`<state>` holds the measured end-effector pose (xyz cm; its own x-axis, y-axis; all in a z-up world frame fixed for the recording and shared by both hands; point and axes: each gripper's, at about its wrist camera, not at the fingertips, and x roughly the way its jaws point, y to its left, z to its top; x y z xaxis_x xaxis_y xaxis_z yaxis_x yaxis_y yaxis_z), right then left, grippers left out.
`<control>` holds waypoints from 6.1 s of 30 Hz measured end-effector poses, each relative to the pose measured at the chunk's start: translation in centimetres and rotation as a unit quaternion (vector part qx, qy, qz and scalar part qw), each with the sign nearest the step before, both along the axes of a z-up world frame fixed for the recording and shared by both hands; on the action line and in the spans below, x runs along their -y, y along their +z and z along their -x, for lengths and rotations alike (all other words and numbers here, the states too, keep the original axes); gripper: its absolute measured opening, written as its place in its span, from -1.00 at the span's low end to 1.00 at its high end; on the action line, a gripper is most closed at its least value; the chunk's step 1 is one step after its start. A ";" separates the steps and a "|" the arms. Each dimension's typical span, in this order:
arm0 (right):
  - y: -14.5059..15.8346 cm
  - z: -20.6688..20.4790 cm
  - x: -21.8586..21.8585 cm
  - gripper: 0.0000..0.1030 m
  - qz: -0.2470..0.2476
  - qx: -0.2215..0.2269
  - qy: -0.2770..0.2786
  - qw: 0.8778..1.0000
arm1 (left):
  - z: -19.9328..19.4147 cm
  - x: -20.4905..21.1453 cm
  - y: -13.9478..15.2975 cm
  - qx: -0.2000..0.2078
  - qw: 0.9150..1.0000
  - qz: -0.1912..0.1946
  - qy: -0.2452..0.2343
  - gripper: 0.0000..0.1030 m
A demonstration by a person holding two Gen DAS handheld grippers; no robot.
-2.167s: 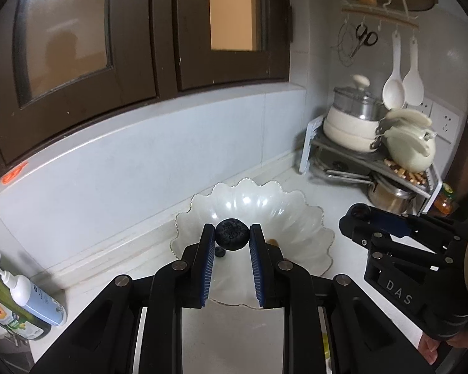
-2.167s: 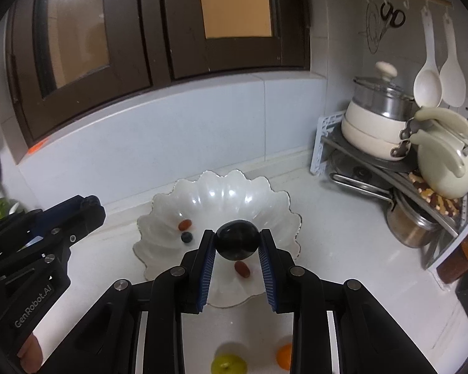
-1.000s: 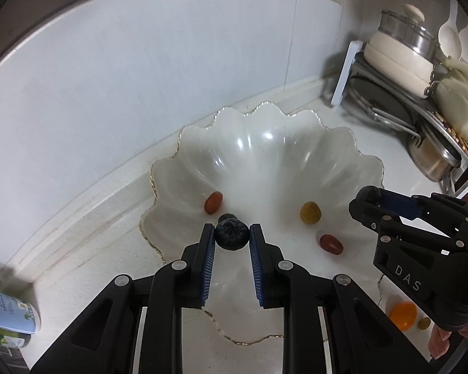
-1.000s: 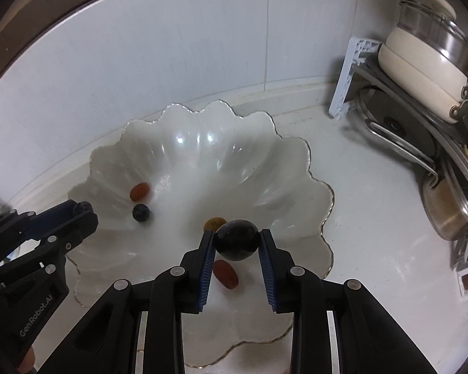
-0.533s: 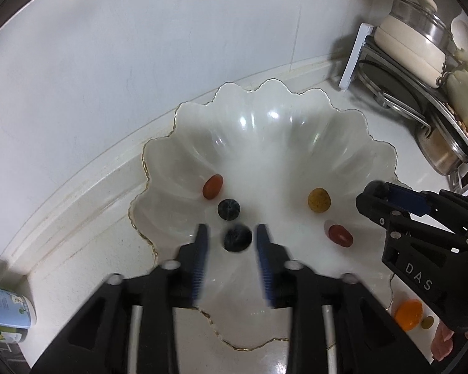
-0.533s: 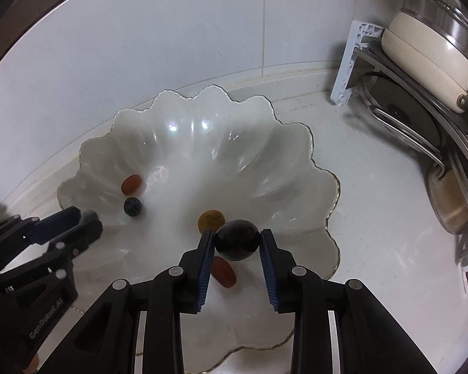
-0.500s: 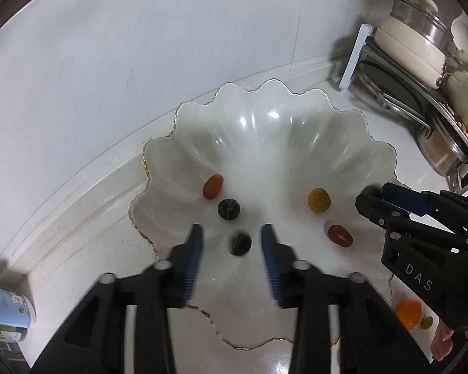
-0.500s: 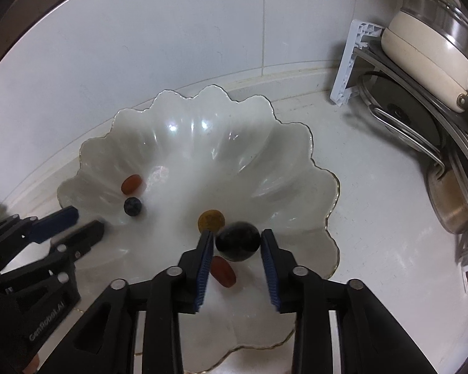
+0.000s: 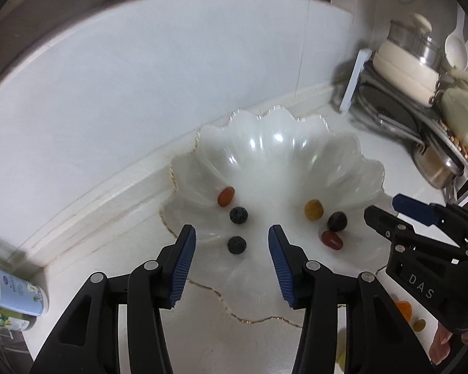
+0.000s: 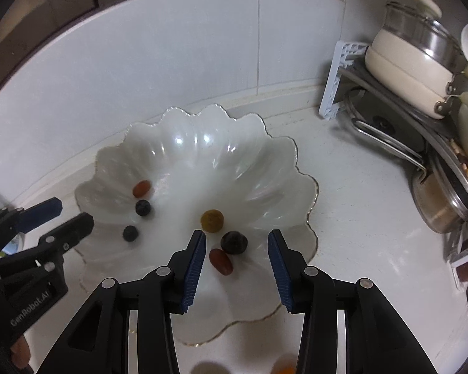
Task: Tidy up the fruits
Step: 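Move both open tools back from the bowl toward the remaining fruits, then lower the left tool onto the dark plum while the right tool approaches the small yellow-brown fruit, then close the left tool on the dark plum while the right tool grips the yellow-brown fruit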
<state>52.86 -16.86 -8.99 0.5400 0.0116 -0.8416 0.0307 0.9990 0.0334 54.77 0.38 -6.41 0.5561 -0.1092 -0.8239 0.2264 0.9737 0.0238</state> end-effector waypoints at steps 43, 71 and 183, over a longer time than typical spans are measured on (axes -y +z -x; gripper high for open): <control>8.8 15.8 1.8 -0.17 0.008 0.158 0.009 0.987 | 16.1 1.0 7.8 0.147 0.989 0.015 0.028 0.01; 6.8 23.6 7.8 -0.17 -0.004 0.160 0.001 0.987 | 24.3 6.9 5.9 0.131 0.990 0.033 0.031 0.01; -4.0 23.8 8.0 -0.52 -0.032 0.074 0.046 0.996 | 24.6 9.2 -5.3 0.048 0.997 0.064 0.016 -0.42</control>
